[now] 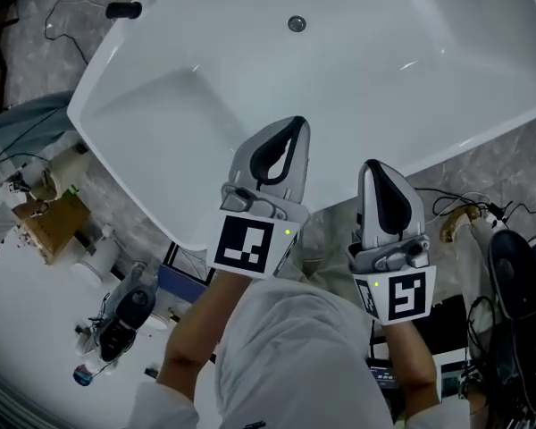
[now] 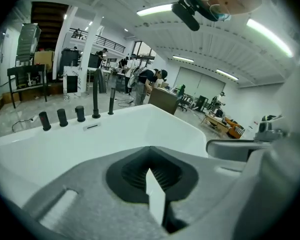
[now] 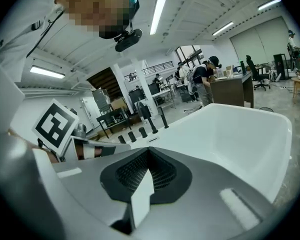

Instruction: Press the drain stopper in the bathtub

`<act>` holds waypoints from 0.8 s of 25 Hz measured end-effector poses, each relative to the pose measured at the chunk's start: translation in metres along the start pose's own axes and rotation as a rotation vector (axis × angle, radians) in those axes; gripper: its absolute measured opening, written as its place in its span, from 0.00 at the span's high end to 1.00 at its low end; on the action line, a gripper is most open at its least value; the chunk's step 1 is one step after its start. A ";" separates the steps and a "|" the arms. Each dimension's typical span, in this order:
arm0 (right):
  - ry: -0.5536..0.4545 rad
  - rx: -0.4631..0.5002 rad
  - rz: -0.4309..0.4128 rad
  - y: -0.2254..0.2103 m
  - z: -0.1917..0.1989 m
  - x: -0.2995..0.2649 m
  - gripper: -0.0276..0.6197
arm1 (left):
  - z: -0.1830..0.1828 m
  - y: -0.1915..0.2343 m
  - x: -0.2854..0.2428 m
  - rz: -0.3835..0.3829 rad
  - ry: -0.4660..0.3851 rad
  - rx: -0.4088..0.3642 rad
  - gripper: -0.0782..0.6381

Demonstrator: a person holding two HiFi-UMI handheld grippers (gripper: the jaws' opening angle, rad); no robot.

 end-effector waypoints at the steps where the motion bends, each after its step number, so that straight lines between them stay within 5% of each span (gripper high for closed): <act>1: -0.001 0.007 -0.004 -0.003 0.005 -0.010 0.95 | 0.011 0.007 -0.010 -0.004 0.017 0.006 0.89; 10: 0.010 -0.003 0.001 -0.052 0.077 -0.087 0.95 | 0.106 0.049 -0.095 -0.032 0.121 -0.014 0.89; 20: -0.012 0.003 0.040 -0.091 0.130 -0.146 0.95 | 0.163 0.084 -0.178 -0.034 0.117 -0.101 0.89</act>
Point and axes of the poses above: the fingertips, and each gripper's own axes: x backward along the fingers, y to its left, z out of its underside, the point moved 7 cm from there along x, backward along the fingers, and after that the axes turned 3 degrees about -x, right-handed, at the moved point
